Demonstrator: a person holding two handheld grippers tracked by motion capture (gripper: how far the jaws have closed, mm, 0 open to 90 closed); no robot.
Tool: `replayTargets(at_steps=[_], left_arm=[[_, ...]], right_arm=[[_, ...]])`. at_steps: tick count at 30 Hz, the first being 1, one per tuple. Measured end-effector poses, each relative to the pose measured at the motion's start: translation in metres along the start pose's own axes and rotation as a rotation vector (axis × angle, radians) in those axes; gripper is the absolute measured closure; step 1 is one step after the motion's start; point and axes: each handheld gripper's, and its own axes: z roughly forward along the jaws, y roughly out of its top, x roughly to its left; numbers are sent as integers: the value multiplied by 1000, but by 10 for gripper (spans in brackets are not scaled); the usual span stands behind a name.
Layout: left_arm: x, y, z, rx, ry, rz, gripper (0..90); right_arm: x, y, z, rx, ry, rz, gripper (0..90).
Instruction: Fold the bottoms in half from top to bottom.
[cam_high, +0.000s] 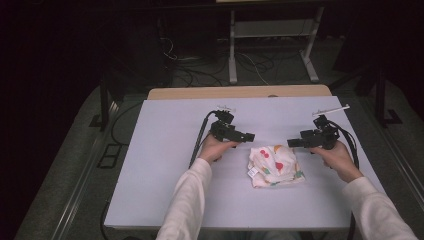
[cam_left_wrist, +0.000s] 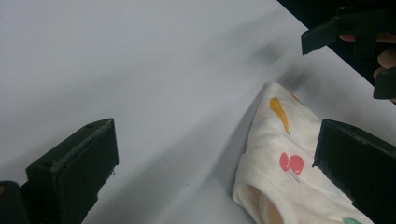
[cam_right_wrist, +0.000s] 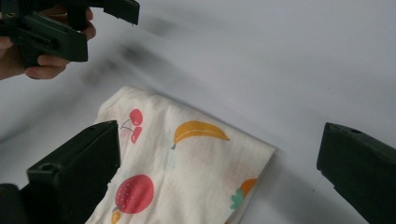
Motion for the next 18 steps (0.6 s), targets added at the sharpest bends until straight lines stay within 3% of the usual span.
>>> replayTargets(at_steps=[7,14,18], left_arm=[[1,-4,9,27,-25,-11,0],[0,-8,18,53,-28,-17,0],[2,-11,20,45,-55,-37,48]], right_arm=[[-5,-2,8,21,-27,1,0],[-10,-5,17,25,-15,19,25],[-13,-8,19,19,-6,25,68]])
